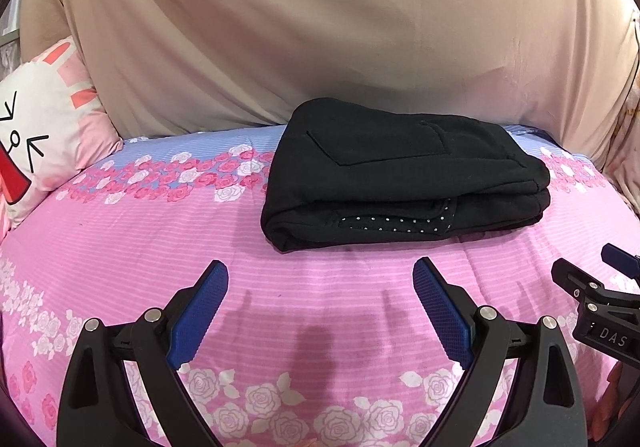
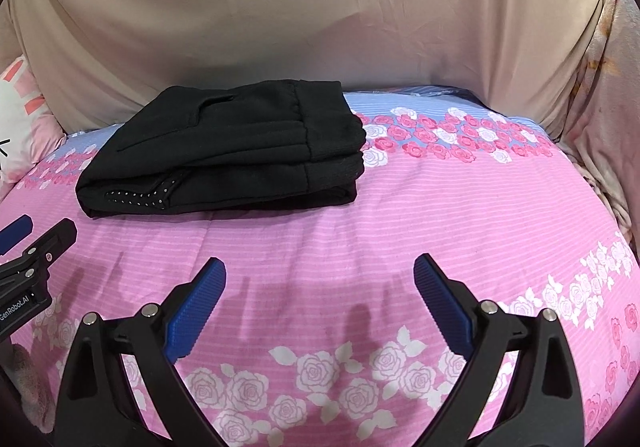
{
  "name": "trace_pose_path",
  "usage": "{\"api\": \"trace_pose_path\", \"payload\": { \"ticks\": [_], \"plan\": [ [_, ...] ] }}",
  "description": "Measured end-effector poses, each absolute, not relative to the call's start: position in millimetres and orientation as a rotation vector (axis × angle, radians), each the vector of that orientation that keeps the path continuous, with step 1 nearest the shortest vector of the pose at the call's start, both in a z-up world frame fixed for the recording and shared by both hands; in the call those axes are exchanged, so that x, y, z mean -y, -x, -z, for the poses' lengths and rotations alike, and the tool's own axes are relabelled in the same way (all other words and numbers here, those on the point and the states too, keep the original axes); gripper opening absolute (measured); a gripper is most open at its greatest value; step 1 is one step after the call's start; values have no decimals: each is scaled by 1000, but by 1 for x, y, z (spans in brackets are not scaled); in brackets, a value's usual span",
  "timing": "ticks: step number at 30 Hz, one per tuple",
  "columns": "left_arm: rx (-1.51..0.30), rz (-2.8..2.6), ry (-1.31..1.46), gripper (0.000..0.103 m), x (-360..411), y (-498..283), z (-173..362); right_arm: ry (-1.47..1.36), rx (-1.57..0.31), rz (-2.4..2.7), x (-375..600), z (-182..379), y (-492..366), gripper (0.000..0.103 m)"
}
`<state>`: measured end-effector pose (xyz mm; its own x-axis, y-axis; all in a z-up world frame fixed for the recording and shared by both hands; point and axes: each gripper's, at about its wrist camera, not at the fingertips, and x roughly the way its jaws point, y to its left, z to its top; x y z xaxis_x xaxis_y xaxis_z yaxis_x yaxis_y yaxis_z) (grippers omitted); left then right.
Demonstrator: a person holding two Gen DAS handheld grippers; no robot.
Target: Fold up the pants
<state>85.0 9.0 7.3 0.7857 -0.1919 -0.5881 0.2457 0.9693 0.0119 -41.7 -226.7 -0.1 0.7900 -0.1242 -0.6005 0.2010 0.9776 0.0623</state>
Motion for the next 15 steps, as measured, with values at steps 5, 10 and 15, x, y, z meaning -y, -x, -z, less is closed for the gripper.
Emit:
{"api": "trace_pose_path", "payload": {
  "ticks": [5,10,15],
  "plan": [
    [-617,235,-91,91,-9,-84,-8,-126,-636,178,226,0,42,93],
    [-615,236,-93,91,-10,-84,-9,-125,-637,177,226,0,42,93],
    [-616,204,-103,91,-9,-83,-9,-125,-637,176,226,0,42,93]
  ]
}}
